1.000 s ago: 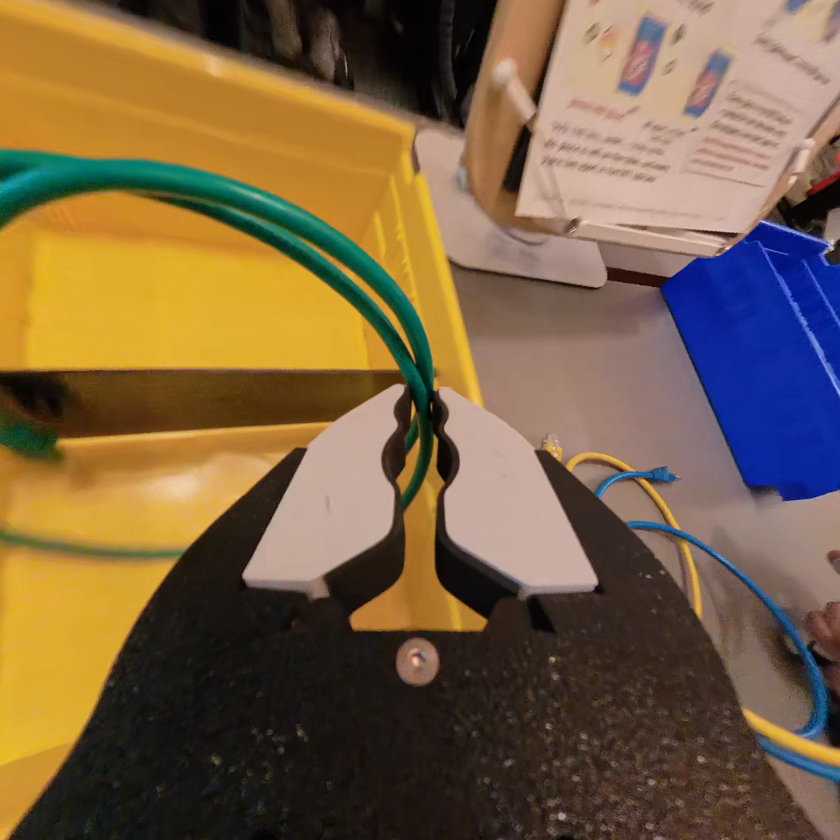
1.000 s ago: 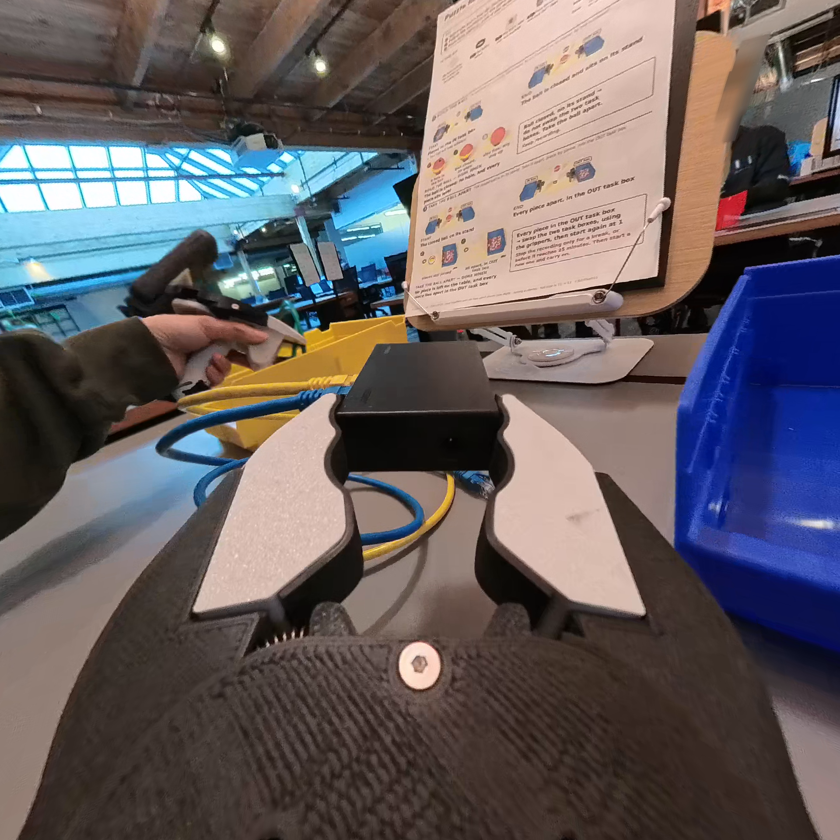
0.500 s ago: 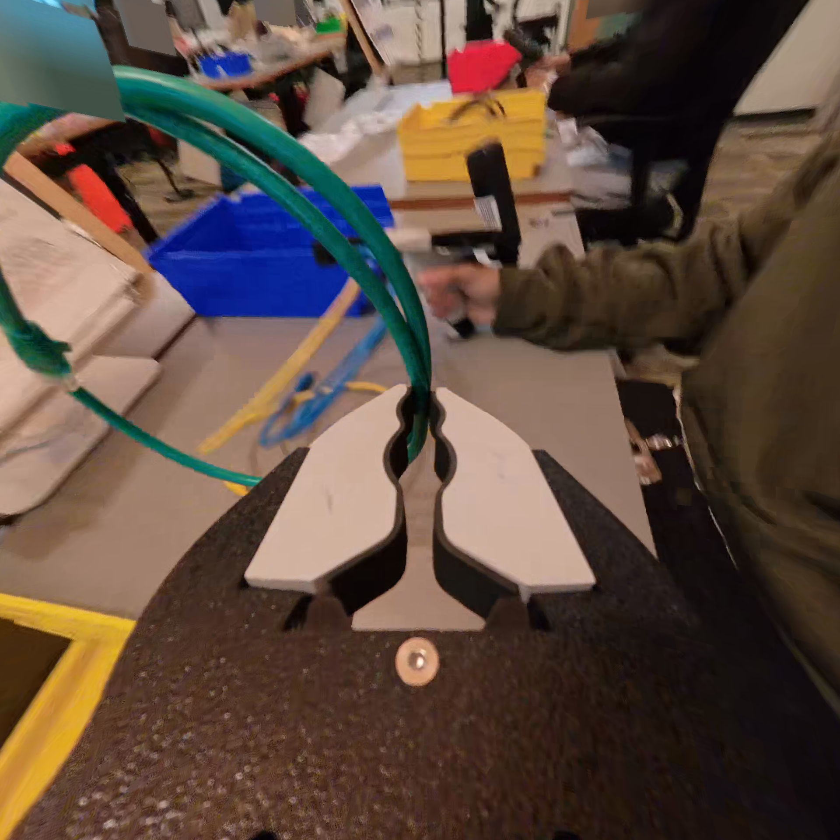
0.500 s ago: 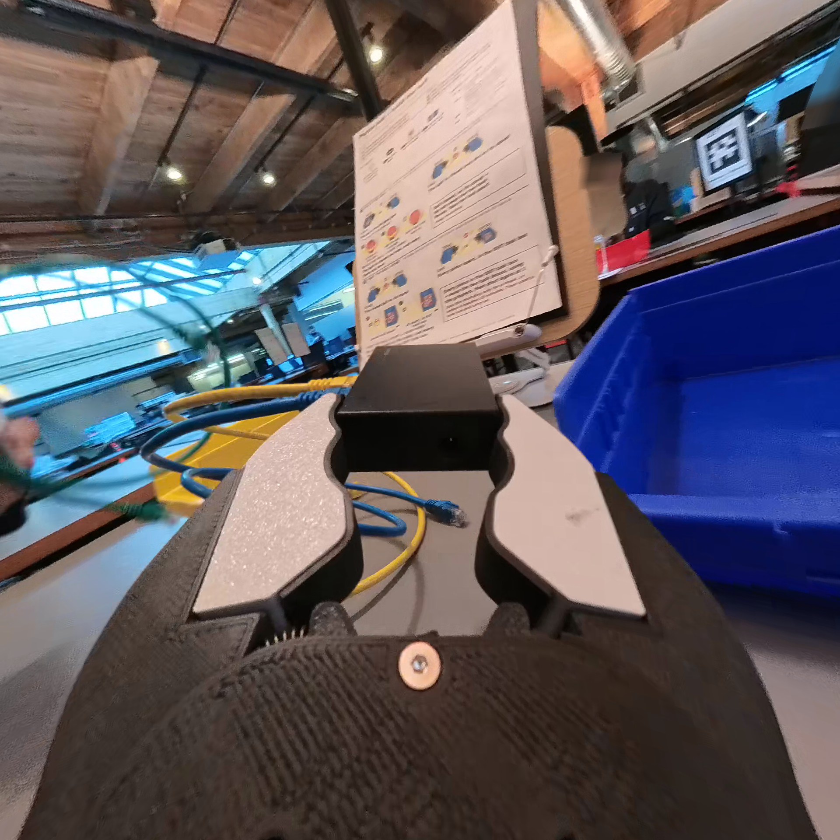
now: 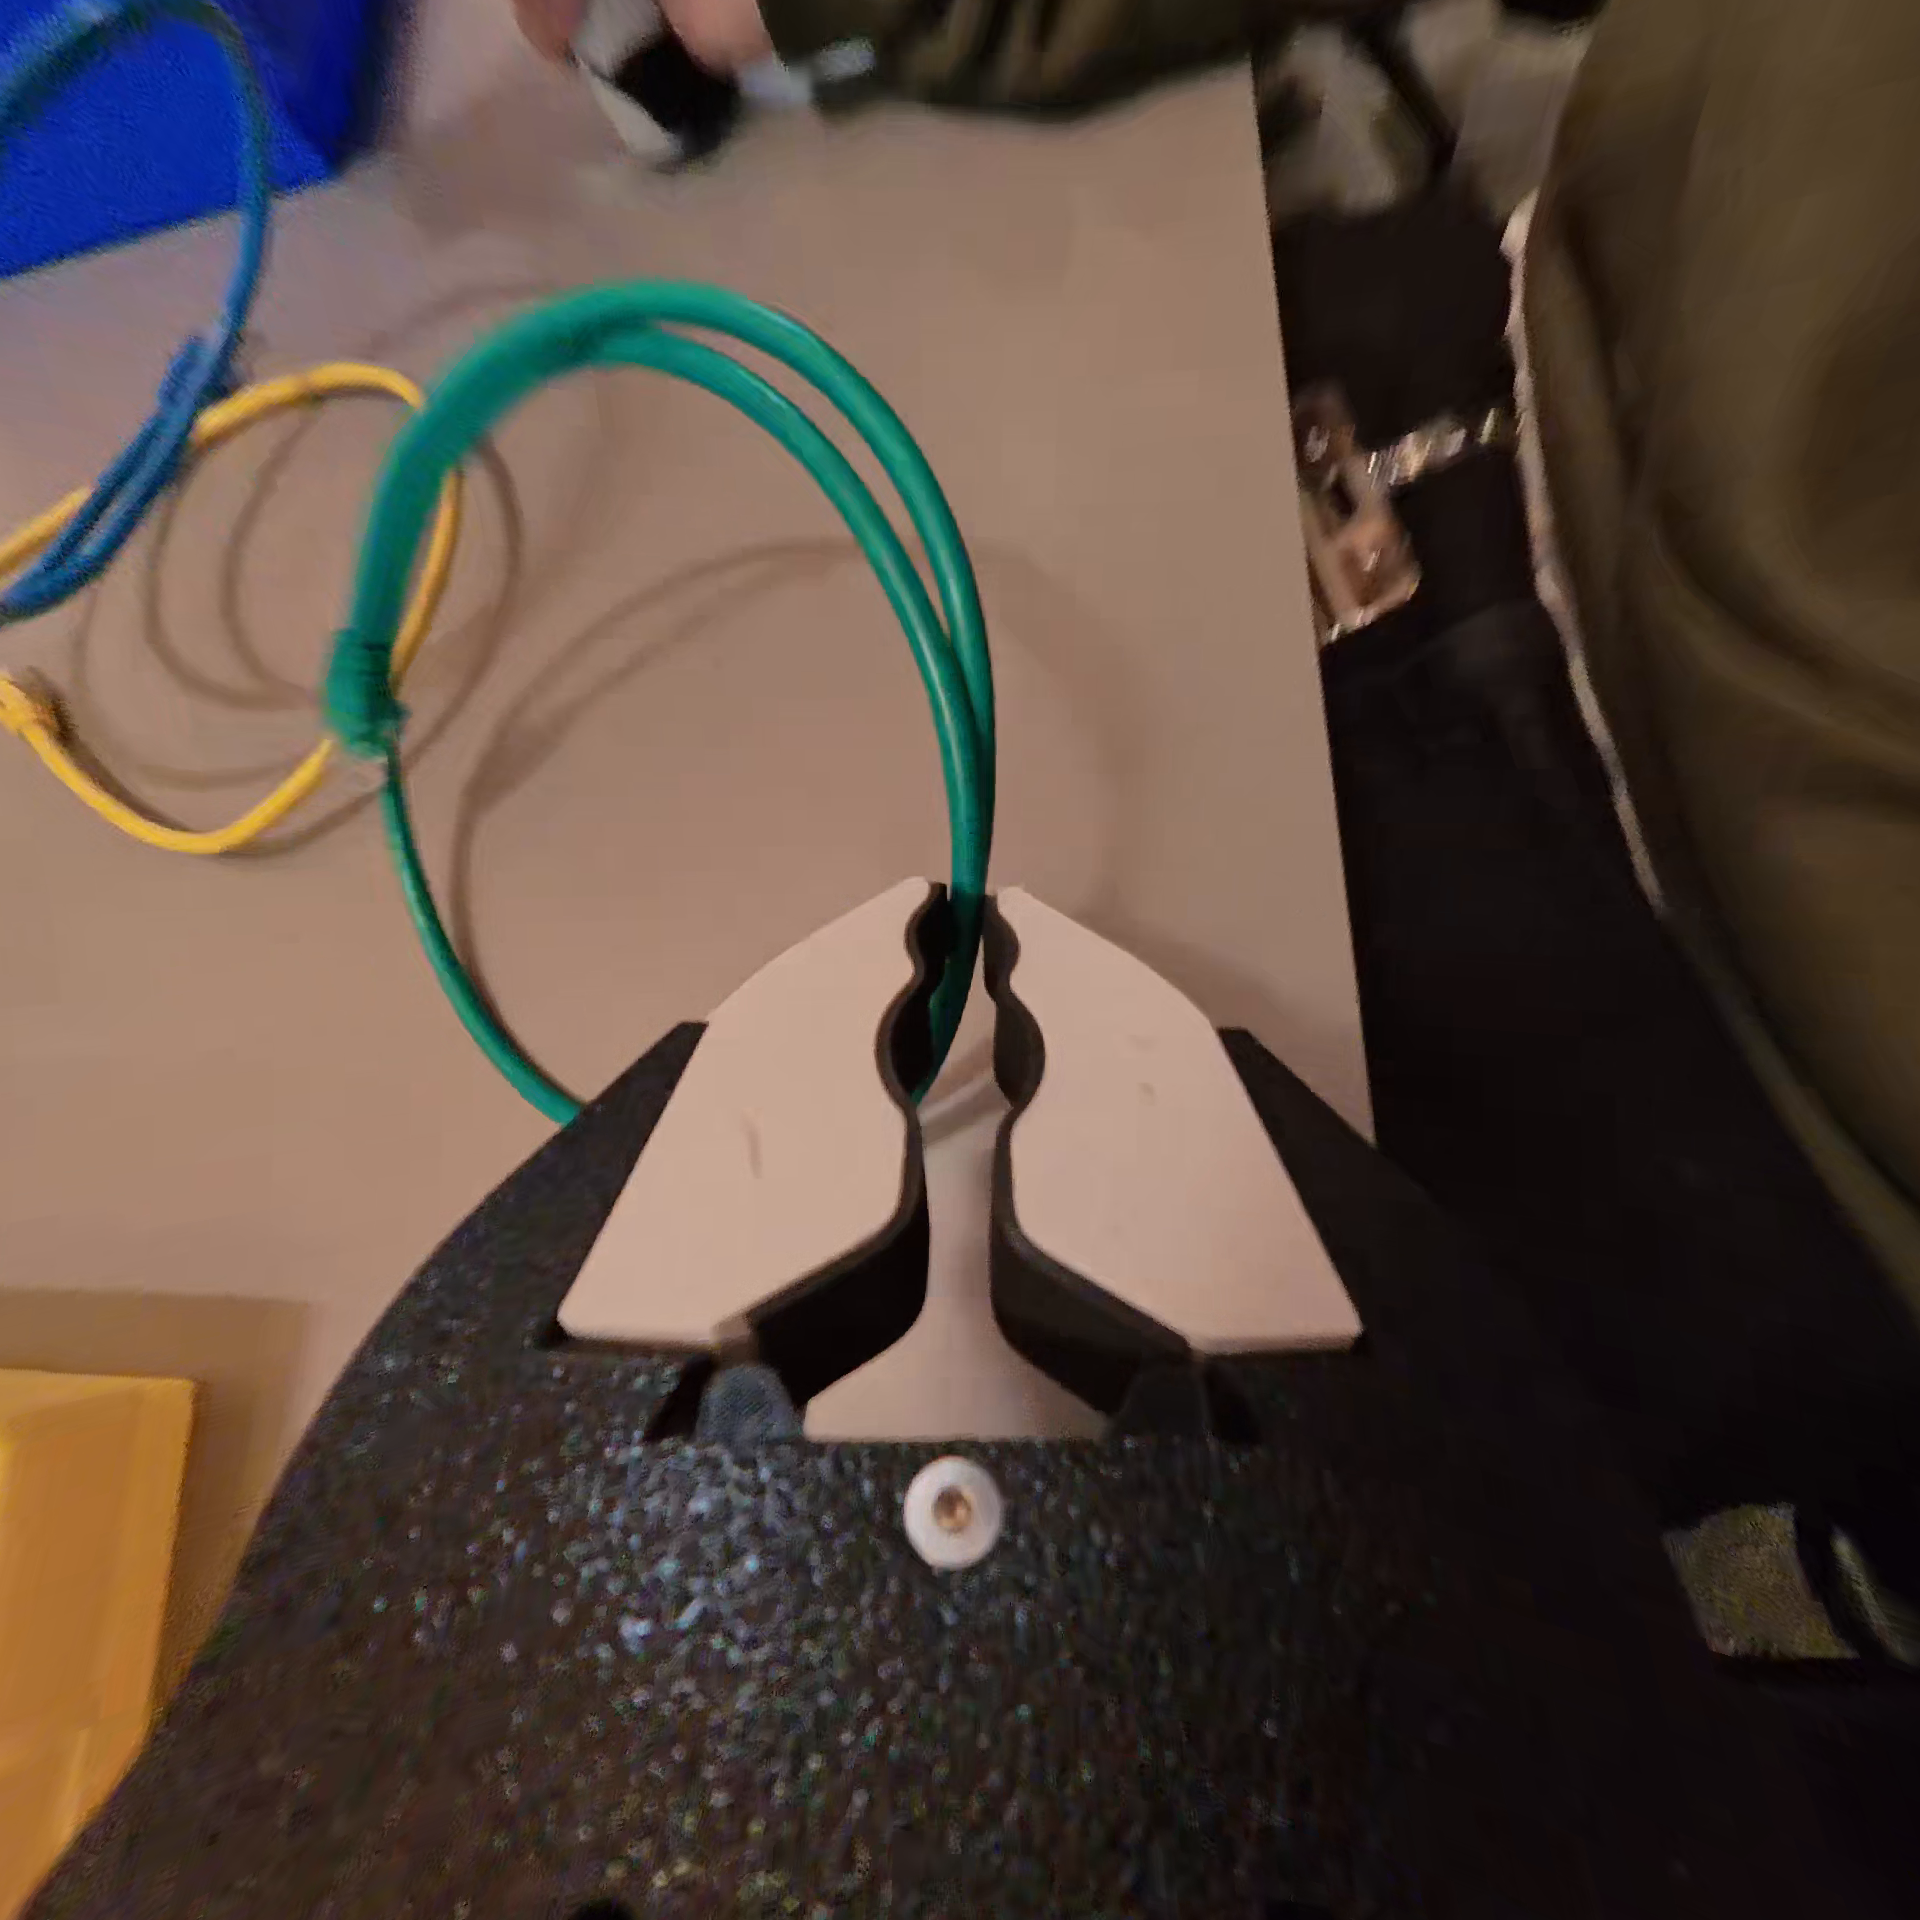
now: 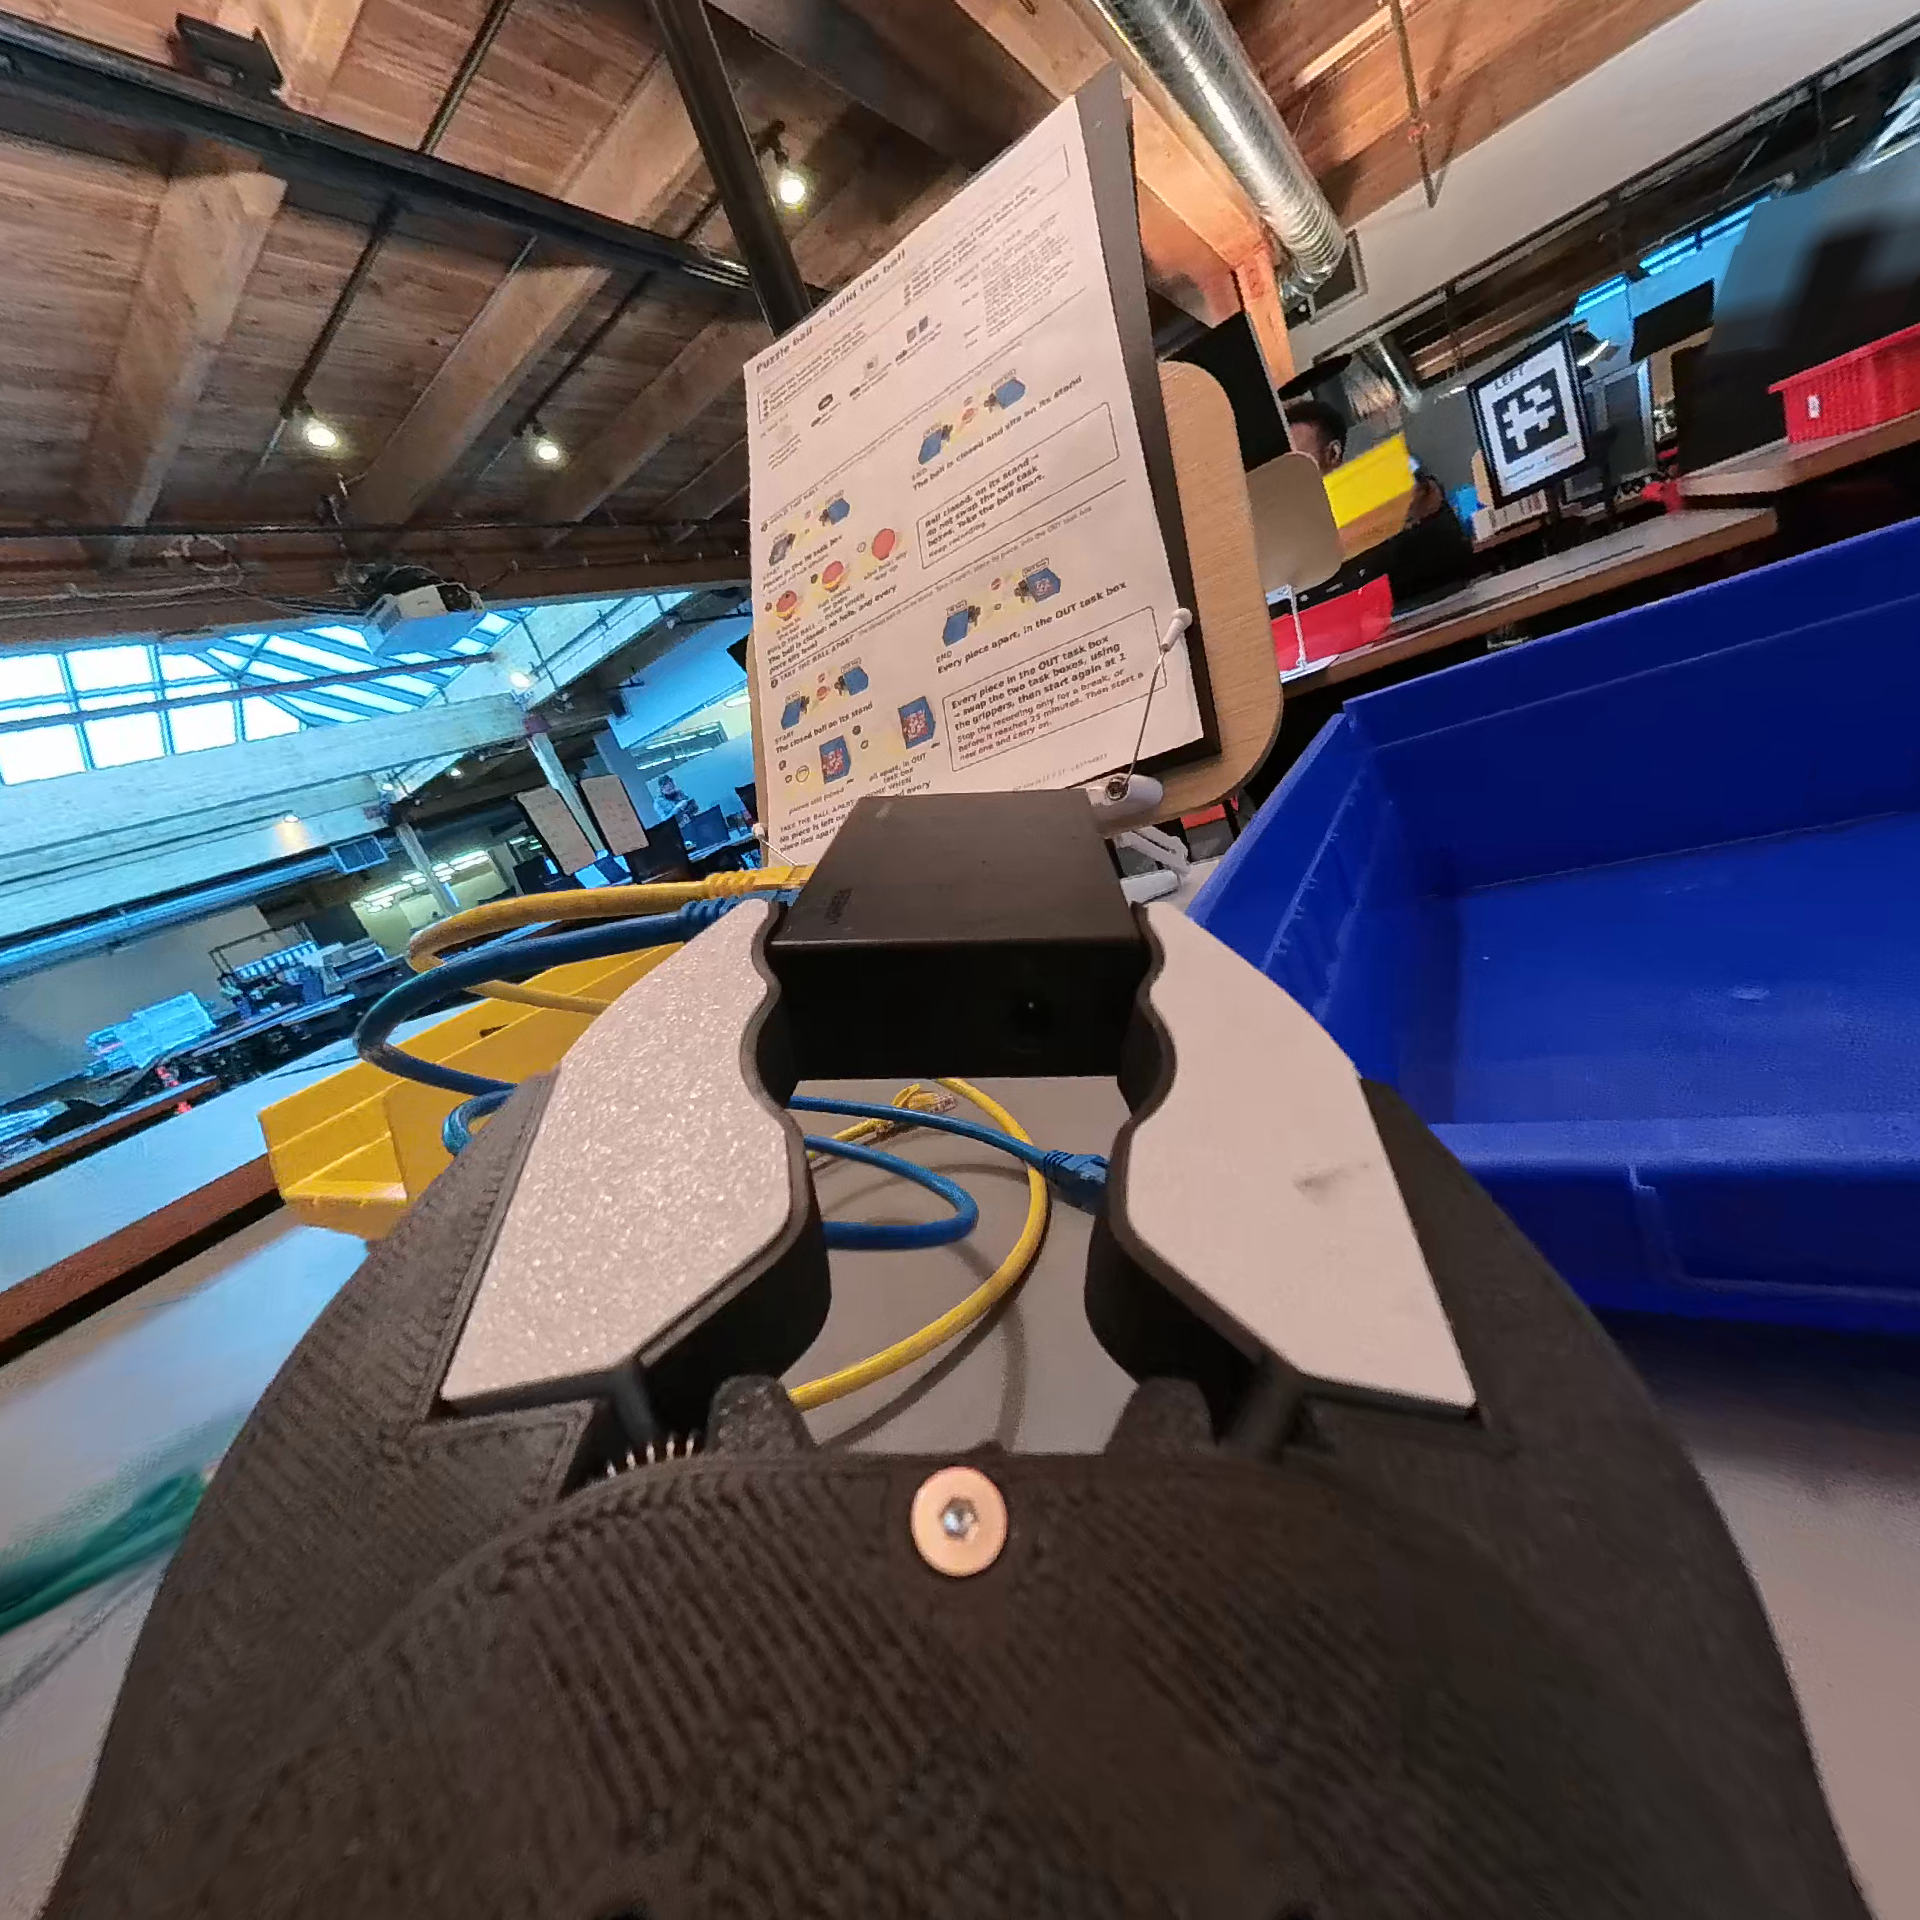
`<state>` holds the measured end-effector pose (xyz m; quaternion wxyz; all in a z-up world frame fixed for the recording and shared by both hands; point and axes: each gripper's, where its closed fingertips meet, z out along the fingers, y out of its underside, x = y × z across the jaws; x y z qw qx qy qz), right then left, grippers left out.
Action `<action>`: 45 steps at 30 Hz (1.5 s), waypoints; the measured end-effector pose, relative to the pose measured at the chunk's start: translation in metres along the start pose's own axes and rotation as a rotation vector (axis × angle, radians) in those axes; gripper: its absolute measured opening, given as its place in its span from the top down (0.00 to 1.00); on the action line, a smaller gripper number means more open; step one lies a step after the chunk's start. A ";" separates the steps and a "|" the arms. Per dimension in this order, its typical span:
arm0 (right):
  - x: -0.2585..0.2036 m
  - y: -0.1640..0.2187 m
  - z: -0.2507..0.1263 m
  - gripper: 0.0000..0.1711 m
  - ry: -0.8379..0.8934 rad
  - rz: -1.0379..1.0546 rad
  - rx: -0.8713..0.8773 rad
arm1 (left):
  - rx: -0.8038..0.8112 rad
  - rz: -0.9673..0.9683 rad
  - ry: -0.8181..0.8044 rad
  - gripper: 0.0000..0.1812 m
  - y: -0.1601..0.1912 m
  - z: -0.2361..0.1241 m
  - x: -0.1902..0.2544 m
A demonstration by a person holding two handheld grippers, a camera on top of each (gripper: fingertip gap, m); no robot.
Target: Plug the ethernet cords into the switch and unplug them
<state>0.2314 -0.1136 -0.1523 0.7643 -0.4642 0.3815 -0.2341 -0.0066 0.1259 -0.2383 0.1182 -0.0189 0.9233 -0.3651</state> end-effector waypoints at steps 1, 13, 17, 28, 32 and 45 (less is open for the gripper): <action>-0.001 0.000 0.000 0.64 -0.002 -0.007 -0.002 | -0.045 0.018 -0.002 0.97 0.007 0.004 0.001; -0.009 0.004 0.003 0.64 -0.039 -0.042 -0.031 | -0.102 -0.011 -0.010 0.96 0.039 0.005 0.004; -0.009 0.004 0.002 0.64 -0.044 -0.044 -0.032 | -0.178 -0.124 0.026 0.95 0.059 -0.009 0.010; -0.026 0.011 0.006 0.64 -0.110 -0.134 -0.079 | 0.037 -0.669 -0.356 0.79 -0.005 -0.006 -0.071; -0.038 0.015 0.005 0.64 -0.167 -0.187 -0.095 | 0.306 -0.724 -0.438 0.79 -0.077 -0.013 -0.124; -0.085 0.035 0.005 0.64 -0.330 -0.363 -0.117 | 0.240 -1.118 0.280 0.66 -0.133 0.078 -0.199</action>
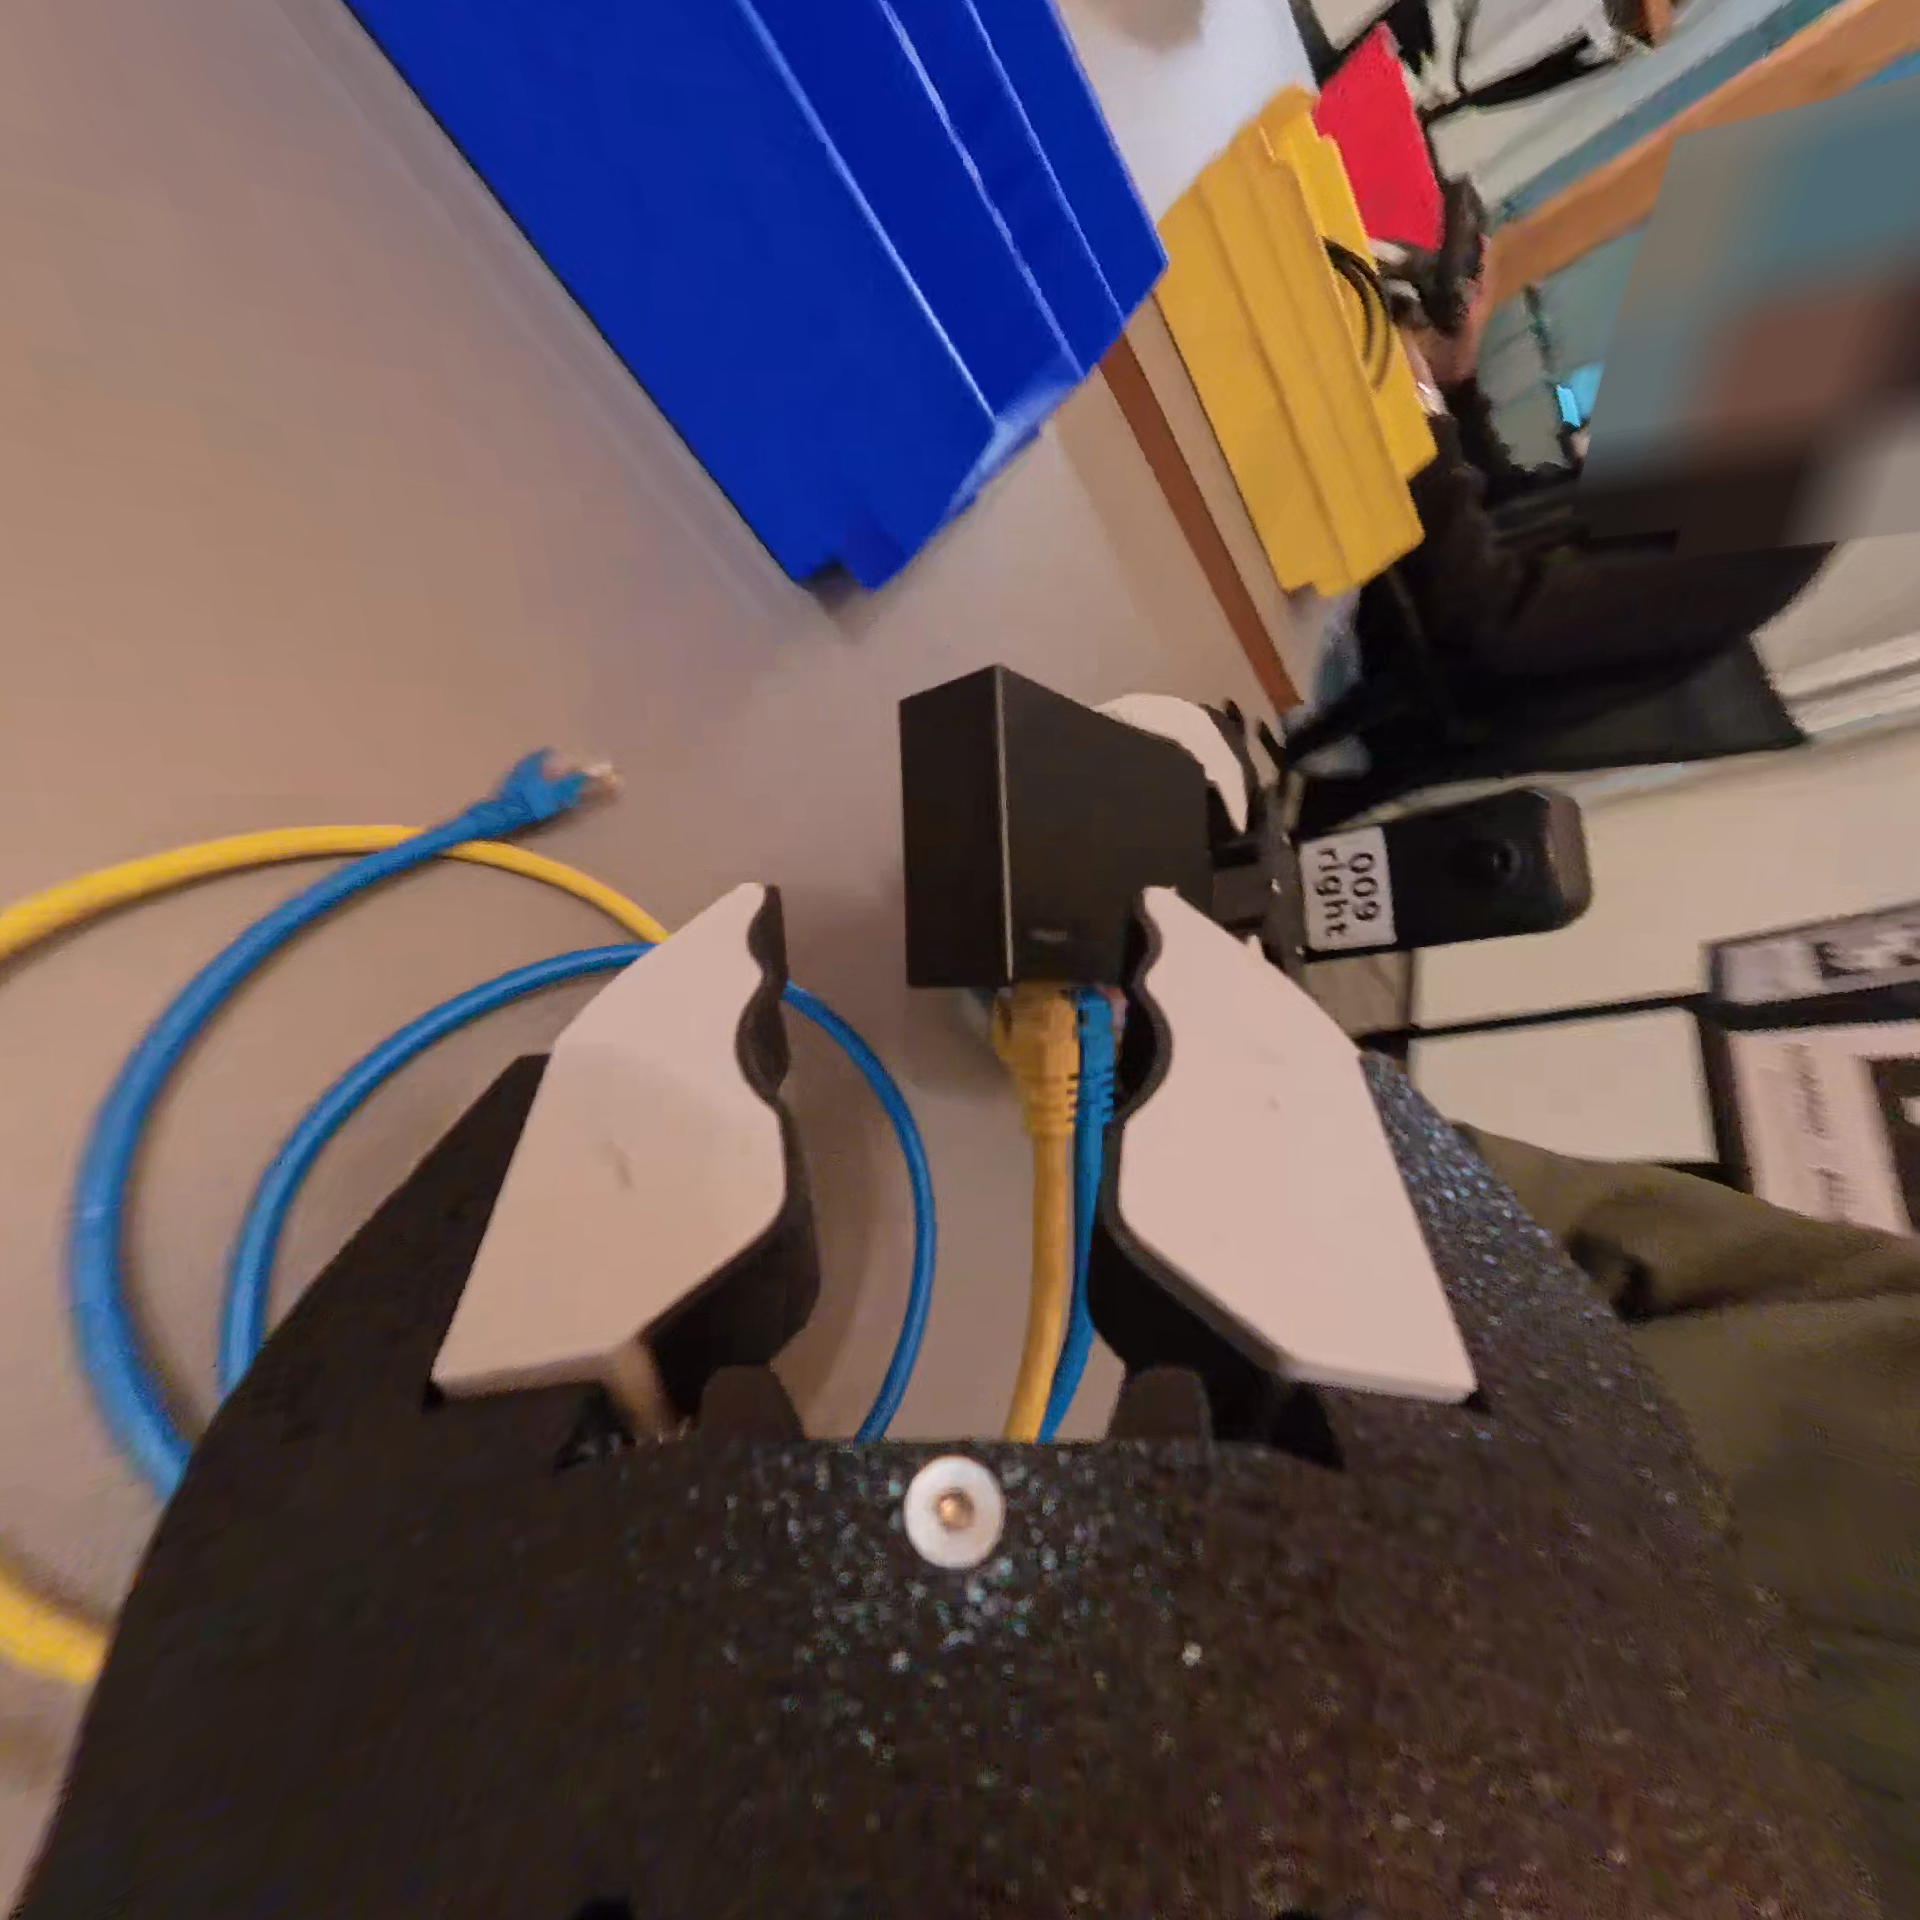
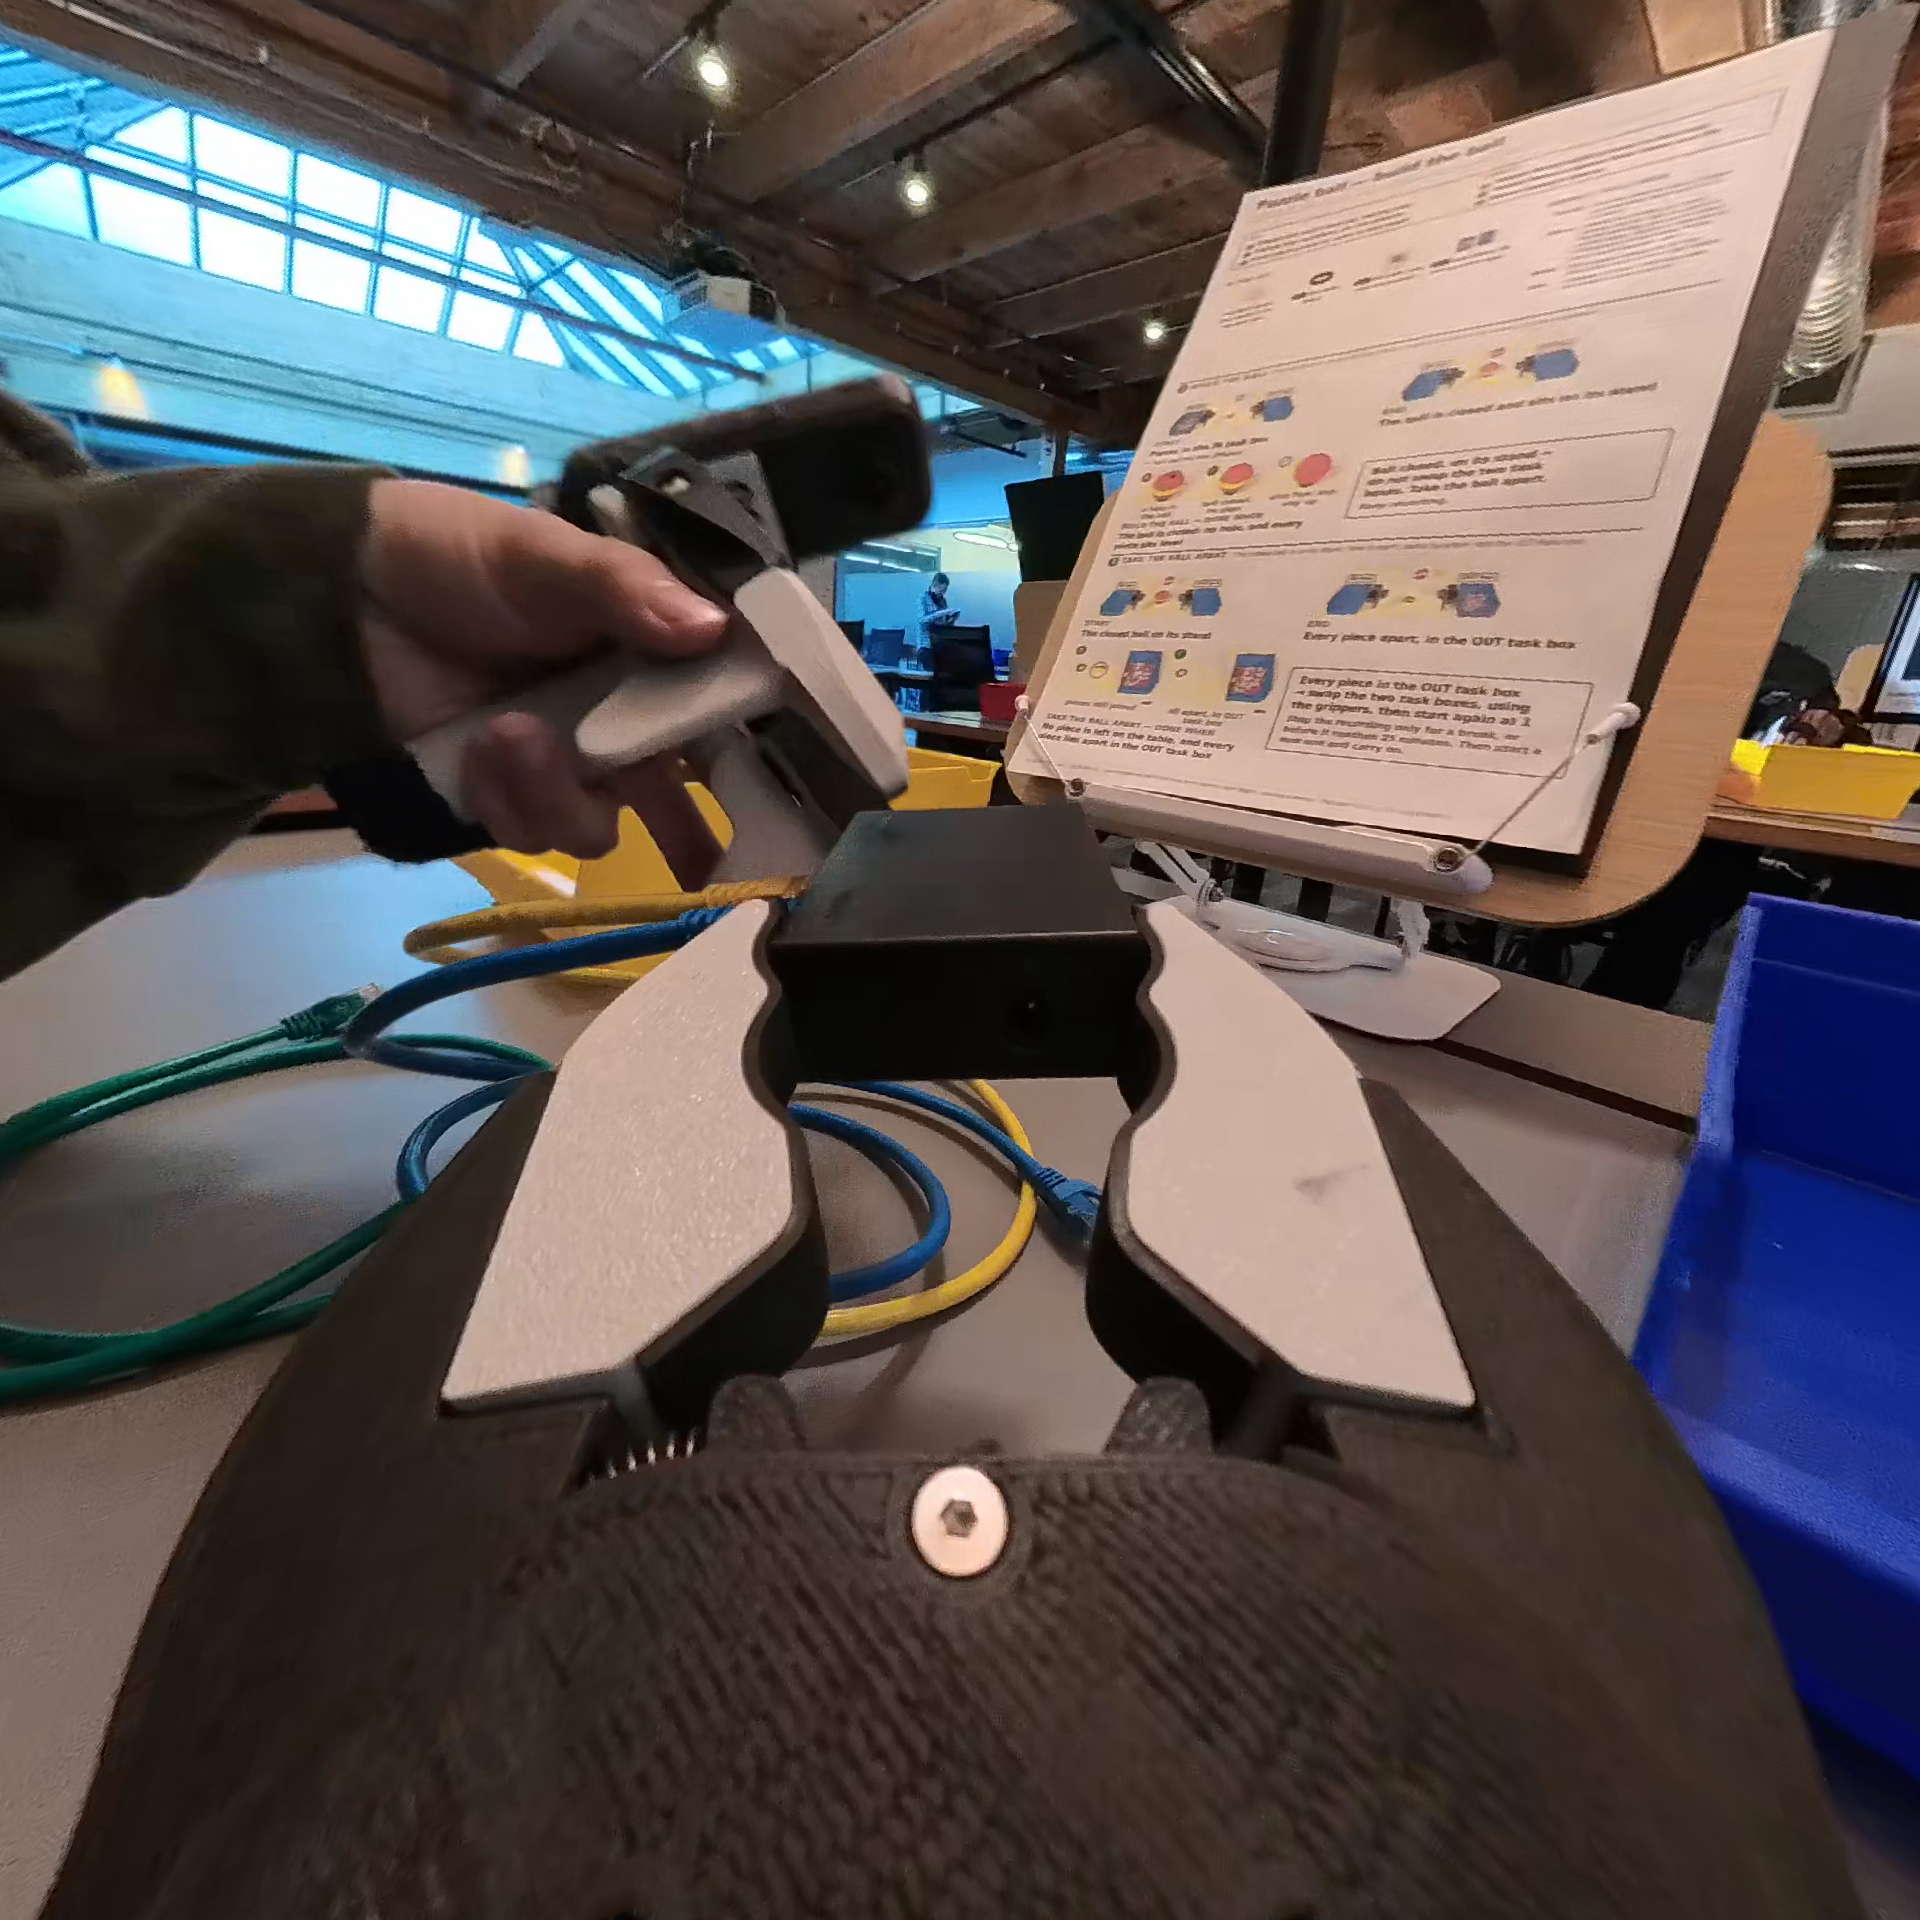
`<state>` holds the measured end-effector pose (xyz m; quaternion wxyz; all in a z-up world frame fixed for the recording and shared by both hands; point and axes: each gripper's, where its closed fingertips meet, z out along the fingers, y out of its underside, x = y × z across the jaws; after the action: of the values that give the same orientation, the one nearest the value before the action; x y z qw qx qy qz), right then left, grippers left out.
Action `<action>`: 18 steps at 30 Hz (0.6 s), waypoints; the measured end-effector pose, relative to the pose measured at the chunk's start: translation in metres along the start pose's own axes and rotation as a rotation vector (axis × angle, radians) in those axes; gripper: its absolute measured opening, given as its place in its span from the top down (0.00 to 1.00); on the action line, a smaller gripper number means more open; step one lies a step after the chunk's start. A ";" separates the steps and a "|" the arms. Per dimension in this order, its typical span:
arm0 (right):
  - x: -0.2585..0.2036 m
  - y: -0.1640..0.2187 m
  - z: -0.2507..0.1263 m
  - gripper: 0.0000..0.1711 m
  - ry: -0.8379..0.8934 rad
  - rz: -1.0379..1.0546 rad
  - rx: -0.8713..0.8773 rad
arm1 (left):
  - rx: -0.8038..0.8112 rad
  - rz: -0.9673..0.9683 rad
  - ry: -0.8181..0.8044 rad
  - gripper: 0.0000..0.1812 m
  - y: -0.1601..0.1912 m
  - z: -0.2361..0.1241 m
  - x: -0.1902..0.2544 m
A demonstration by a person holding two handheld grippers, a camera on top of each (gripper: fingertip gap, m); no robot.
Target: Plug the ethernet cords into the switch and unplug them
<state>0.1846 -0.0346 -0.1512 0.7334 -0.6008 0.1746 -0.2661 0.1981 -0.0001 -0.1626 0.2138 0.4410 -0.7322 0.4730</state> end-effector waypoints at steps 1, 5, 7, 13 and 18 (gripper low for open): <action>-0.001 0.001 0.000 0.64 -0.004 -0.008 -0.004 | -0.032 -0.019 0.044 0.67 0.004 0.007 0.001; 0.005 0.002 0.001 0.64 0.029 0.017 -0.016 | -0.006 -0.074 0.157 0.77 0.001 0.018 0.008; 0.006 0.003 0.002 0.64 0.031 0.021 -0.023 | -0.009 -0.066 0.133 0.78 -0.001 0.016 0.008; 0.000 0.006 0.005 0.64 0.009 -0.008 -0.046 | -0.086 -0.011 0.058 0.80 0.000 0.006 0.011; -0.001 0.009 0.008 0.62 0.018 -0.030 -0.070 | -0.118 0.056 0.006 0.82 -0.001 0.000 0.017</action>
<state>0.1897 -0.0267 -0.1584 0.7060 -0.6263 0.1814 -0.2764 0.1900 -0.0082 -0.1494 0.2284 0.4057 -0.7701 0.4362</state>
